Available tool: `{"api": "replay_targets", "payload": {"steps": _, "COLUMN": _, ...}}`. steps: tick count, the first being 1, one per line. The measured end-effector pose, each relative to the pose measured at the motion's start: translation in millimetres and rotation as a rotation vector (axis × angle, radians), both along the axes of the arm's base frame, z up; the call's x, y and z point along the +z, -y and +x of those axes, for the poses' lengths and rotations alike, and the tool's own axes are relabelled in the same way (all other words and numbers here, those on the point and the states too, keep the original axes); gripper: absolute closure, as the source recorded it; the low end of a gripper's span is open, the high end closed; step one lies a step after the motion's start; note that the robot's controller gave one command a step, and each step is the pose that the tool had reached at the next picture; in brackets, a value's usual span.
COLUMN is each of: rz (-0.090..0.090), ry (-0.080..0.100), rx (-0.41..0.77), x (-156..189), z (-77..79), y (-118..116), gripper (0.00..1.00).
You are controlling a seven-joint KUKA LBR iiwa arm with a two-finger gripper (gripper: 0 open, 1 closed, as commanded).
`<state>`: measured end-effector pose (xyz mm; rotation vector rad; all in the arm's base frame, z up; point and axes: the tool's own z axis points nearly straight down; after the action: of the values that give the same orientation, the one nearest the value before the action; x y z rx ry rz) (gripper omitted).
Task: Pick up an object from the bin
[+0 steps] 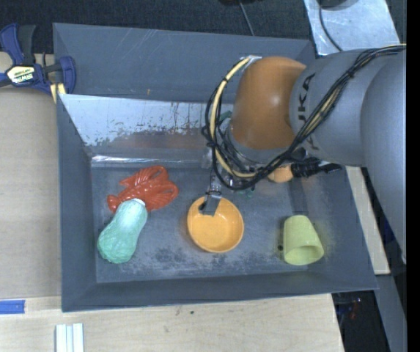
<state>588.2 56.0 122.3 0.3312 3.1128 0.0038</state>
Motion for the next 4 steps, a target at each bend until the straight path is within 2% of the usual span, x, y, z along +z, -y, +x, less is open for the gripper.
{"api": "replay_targets", "payload": {"steps": 1, "rz": -0.005, "ry": -0.004, "rx": 0.471, "x": -43.8, "z": 9.1, "y": 6.7, "gripper": 0.0}}
{"api": "replay_targets", "payload": {"steps": 2, "rz": -0.002, "ry": 0.005, "rx": 0.15, "x": -51.0, "z": -12.3, "y": -30.7, "gripper": 0.0}}
{"api": "replay_targets", "payload": {"steps": 3, "rz": -0.007, "ry": 0.005, "rx": 0.45, "x": -50.9, "z": 4.3, "y": -0.1, "gripper": 0.0}}
{"api": "replay_targets", "payload": {"steps": 4, "rz": -0.001, "ry": 0.009, "rx": 0.208, "x": -45.9, "z": -9.0, "y": -19.5, "gripper": 1.0}}
